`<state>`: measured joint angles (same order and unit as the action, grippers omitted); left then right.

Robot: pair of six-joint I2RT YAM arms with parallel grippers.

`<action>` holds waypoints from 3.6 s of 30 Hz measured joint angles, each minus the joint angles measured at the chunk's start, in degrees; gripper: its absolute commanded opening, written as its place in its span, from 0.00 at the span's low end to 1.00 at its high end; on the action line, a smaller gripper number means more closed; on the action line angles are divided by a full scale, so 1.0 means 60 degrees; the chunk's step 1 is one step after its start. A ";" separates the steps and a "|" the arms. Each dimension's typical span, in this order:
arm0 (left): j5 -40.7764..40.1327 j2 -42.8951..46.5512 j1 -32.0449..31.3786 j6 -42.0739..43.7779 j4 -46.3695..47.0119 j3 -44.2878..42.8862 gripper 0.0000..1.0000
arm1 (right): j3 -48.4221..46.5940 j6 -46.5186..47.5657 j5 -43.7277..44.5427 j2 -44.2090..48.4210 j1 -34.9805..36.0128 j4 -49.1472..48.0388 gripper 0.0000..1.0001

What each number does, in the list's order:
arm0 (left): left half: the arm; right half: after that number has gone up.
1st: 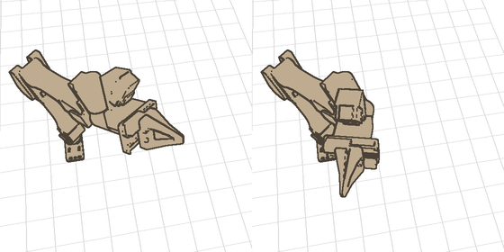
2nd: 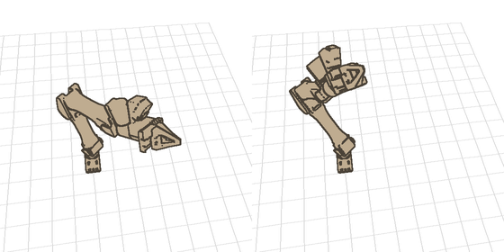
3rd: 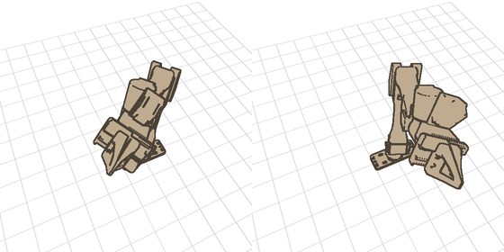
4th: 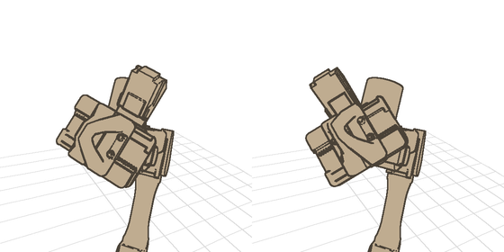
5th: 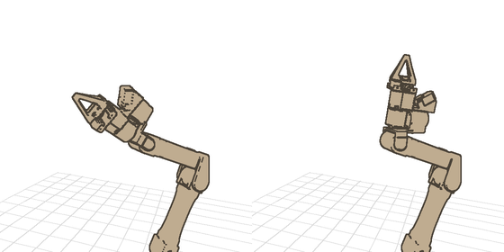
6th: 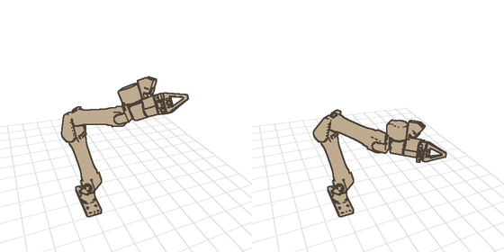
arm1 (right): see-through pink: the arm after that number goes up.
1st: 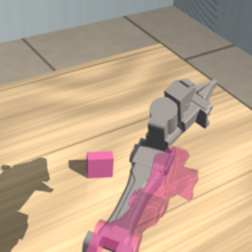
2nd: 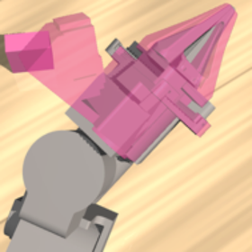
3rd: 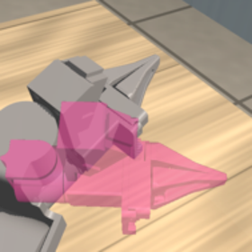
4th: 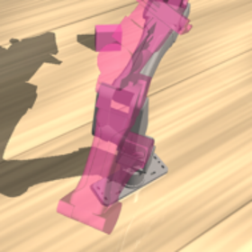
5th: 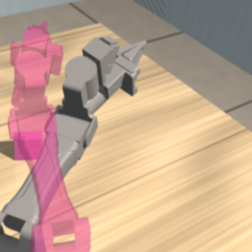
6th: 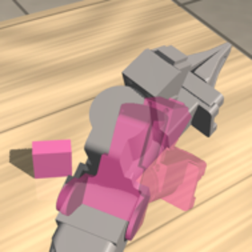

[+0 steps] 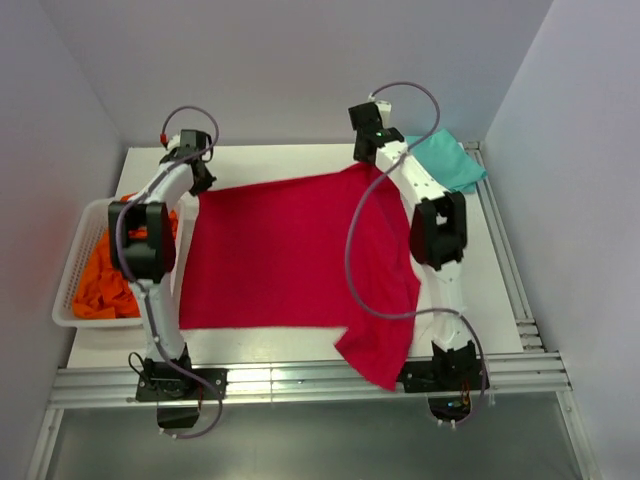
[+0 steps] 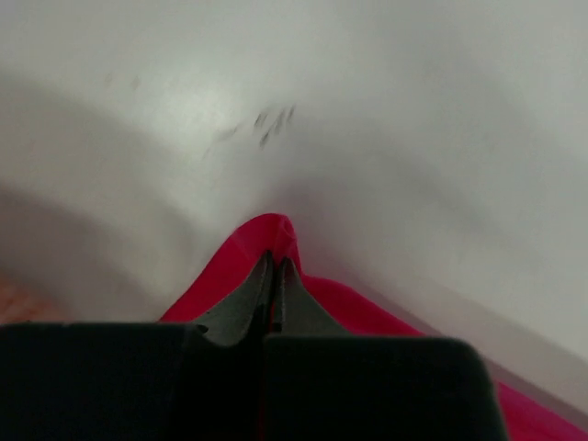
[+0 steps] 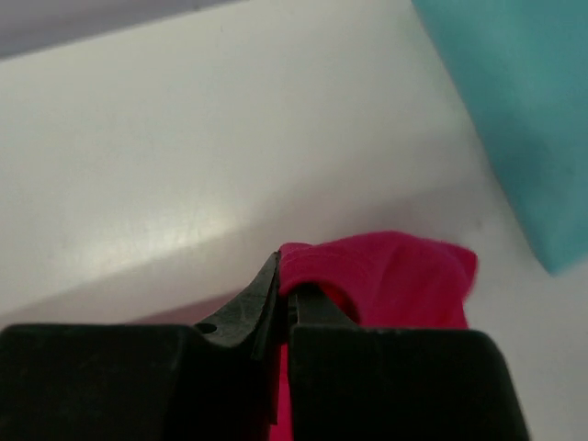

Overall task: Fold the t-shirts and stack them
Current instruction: Flatten the tshirt out

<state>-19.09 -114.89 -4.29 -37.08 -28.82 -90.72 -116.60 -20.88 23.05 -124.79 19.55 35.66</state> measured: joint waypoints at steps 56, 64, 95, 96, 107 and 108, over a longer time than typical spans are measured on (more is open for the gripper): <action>0.1807 0.0266 -0.0444 -0.1137 0.0120 0.2266 0.00 | 0.8710 -0.2189 -0.5497 0.3184 -0.1519 -0.2124 0.00; 0.1971 0.1257 -0.0546 -0.1373 0.0051 0.3559 0.00 | 0.9508 -0.2091 -0.4772 0.4178 -0.1588 -0.1490 0.00; 0.1993 0.2947 -0.0754 -0.0670 -0.2539 0.0688 0.76 | -0.0627 -0.2415 -0.5064 -0.0586 -0.1701 0.1883 0.00; 0.2022 0.2947 -0.0754 -0.0667 -0.2550 0.0823 0.75 | -0.0794 -0.2448 -0.5085 -0.0878 -0.1701 0.2029 0.00; 0.2047 0.3428 -0.0754 -0.0641 -0.2535 0.1643 0.75 | -0.1209 -0.2739 -0.5023 -0.1406 -0.1701 0.2437 0.00; 0.2047 0.3508 -0.0754 -0.0637 -0.2543 0.1687 0.75 | -0.1209 -0.2798 -0.5002 -0.1435 -0.1701 0.2422 0.00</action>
<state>-6.81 -93.84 -8.82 -40.91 -44.07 -80.60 -123.85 -37.67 -6.96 -133.40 9.34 50.19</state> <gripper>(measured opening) 0.753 0.007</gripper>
